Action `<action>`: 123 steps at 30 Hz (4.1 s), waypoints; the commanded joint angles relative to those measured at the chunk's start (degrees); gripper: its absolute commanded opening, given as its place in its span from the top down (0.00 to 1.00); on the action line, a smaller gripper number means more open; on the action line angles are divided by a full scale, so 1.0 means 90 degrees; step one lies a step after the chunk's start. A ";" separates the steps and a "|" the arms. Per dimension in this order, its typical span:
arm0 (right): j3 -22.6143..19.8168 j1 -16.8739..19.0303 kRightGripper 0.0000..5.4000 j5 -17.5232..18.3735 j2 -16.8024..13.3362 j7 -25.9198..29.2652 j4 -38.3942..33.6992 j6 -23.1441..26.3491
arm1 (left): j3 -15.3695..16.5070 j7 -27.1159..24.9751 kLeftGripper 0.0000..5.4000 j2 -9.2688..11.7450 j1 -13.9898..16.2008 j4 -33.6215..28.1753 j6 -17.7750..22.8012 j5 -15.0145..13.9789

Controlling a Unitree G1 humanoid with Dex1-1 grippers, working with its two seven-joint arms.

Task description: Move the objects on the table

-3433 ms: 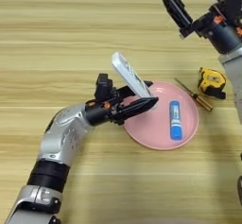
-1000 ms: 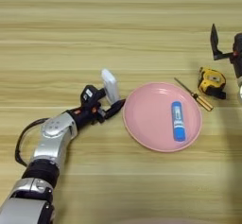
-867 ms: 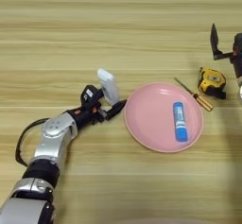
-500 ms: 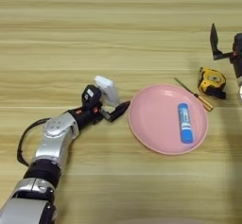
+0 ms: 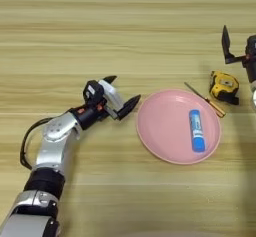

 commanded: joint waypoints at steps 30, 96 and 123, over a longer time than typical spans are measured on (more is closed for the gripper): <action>0.0056 -0.0216 0.00 -0.0002 0.0017 -0.0041 0.0122 -0.0069 | -0.0017 0.0049 0.01 0.0251 0.0405 -0.2047 0.0675 -0.0437; 0.0031 -0.0075 0.00 0.0315 0.0029 0.0245 -0.0184 -0.0018 | 0.1117 0.3652 0.01 -0.0050 -0.0730 -0.0550 -0.0870 0.0663; 0.0198 0.1465 0.00 0.4111 -0.1773 0.3917 -0.4888 0.6330 | 0.1246 0.4075 0.01 -0.0163 -0.0933 0.0307 -0.1283 0.0620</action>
